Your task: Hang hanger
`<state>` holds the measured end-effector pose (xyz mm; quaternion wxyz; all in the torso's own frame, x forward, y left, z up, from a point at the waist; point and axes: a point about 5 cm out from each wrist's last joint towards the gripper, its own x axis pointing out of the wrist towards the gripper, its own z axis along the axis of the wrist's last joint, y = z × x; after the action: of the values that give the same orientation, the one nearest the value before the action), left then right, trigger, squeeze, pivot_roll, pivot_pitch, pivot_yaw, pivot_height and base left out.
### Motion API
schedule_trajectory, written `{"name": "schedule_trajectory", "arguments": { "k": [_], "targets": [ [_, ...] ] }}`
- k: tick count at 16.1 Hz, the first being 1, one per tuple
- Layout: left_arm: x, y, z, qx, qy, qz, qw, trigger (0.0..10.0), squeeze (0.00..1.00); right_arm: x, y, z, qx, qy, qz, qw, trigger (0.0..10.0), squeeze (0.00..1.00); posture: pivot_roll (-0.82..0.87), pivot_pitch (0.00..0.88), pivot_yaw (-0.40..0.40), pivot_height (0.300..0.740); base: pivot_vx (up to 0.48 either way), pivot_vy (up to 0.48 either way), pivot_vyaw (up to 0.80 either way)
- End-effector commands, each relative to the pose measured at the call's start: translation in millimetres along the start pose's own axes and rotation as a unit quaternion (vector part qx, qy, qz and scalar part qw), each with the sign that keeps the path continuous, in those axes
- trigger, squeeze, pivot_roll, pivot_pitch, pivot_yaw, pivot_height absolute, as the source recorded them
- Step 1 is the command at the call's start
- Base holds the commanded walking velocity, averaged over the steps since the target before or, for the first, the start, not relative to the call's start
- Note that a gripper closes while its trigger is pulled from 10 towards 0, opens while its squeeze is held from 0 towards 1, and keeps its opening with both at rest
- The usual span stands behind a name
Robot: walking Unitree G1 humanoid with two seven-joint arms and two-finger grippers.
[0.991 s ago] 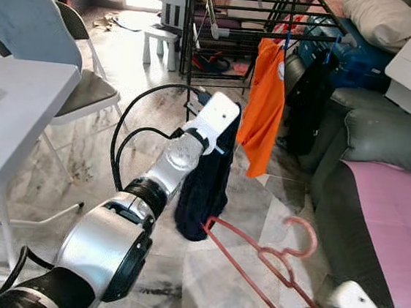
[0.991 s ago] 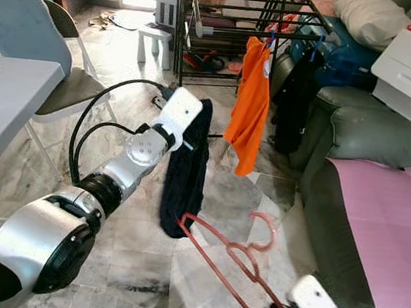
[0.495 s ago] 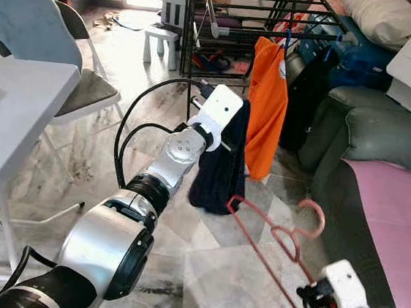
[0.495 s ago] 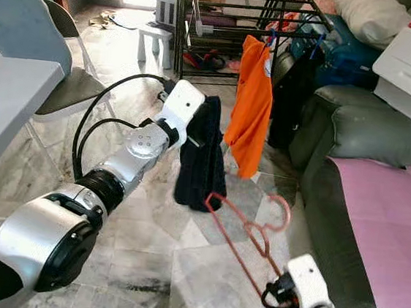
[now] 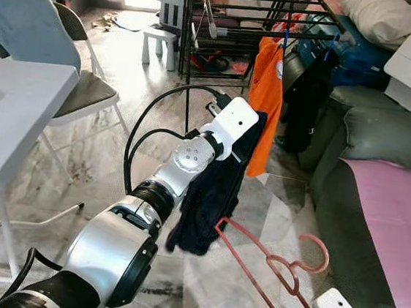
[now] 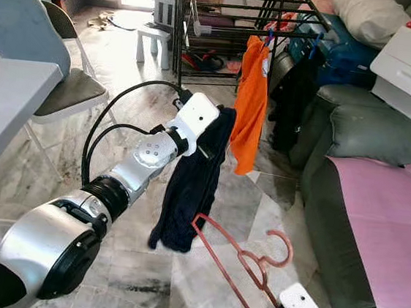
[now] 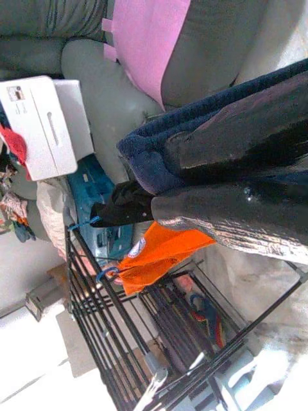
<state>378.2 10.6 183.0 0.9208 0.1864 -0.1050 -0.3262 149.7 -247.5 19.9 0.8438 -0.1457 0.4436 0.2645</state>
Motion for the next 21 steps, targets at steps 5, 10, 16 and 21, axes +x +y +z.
{"name": "schedule_trajectory", "arguments": {
  "k": [5, 10, 16, 21],
  "targets": [
    [6.7, 7.9, 28, 0.02, -0.066, 0.009, 0.998, 10.0, 0.0, 0.6, 2.7, -11, -0.007, 0.034, 0.011, 0.999, 10.0, 0.0, -0.08, 0.0, -0.005, 0.74, 0.0, 0.0, 0.0],
    [6.7, 7.9, 28, 0.02, -0.066, 0.009, 0.998, 10.0, 0.0, 0.6, 2.7, -11, -0.007, 0.034, 0.011, 0.999, 10.0, 0.0, -0.08, 0.0, -0.005, 0.74, 0.0, 0.0, 0.0],
    [-22.1, -20.9, -38, 0.069, 0.045, -0.07, 0.994, 10.0, 0.0, -58.3, -90.6, 116, -0.002, -0.291, -0.345, 0.892, 10.0, 0.0, -0.09, 0.0, -0.007, 0.74, 0.0, 0.0, 0.0],
    [-38.0, 3.1, -58, 0.024, 0.086, 0.009, 0.996, 10.0, 0.0, -52.6, -91.9, 143, -0.027, -0.32, -0.331, 0.887, 10.0, 0.0, -0.06, 0.0, -0.039, 0.74, 0.0, 0.0, 0.0]
  ]
}}
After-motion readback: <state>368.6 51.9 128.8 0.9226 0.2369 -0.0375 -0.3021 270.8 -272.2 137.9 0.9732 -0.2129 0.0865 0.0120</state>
